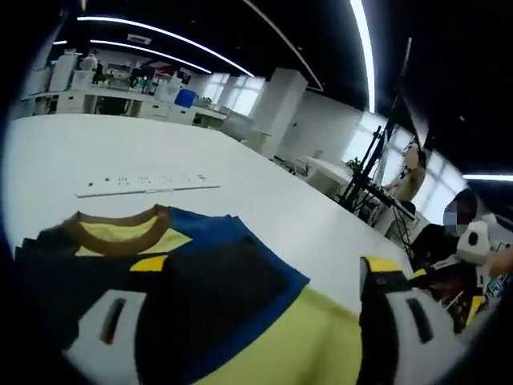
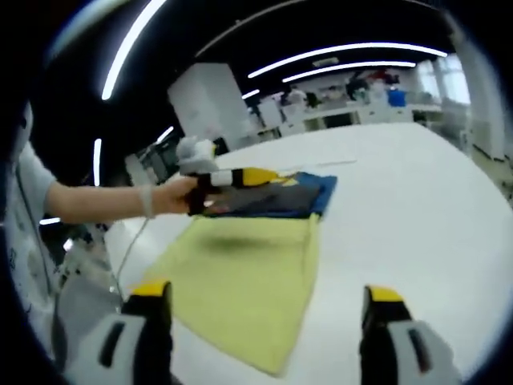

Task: Fold the garment on the visible template until the final outline fits inside the template.

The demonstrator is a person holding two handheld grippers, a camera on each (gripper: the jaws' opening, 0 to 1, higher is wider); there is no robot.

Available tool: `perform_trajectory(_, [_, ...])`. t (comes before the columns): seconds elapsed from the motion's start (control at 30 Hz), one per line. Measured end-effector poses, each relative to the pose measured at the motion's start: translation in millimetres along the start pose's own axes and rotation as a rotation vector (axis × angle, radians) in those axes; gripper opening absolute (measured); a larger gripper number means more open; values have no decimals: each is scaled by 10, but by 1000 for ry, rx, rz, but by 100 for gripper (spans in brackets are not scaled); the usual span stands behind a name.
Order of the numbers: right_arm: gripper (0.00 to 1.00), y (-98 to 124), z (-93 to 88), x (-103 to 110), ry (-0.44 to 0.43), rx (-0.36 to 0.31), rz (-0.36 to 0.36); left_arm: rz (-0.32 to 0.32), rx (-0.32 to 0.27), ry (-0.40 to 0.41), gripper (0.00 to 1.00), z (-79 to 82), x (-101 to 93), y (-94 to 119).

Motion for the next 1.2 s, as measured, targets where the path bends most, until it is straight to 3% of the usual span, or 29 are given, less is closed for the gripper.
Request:
perform_trajectory(0.1, [99,-18,32,-22,9,-2,-4,4,13,-45,99,12,61,92])
perform_trajectory(0.47, [99,-88,150,-92,45,-7,-13,32,3,-47,96,29,198,465])
perform_trajectory(0.73, [99,-136,156,-117,56,-5,2,97,1,-42,92,-4,305,1025])
perform_trajectory(1.0, [99,-184,153,-79,80,15,24,126,4,-79,91,39,250,1394])
perform_trajectory(1.2, [99,-201,155,-117,99,35,40,125,36,-88,88,-96,200,1741])
Point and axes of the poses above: the point that each gripper's makers call its tool centre point, and the gripper's own axes: y roughly backward along the fingers, x roughly to its left, z roughly out of its top, the point moved 6 cm from there along y, roughly backward along the fingers, and after that the axes turned 5 degrees about -x, right-handed, at the moved point
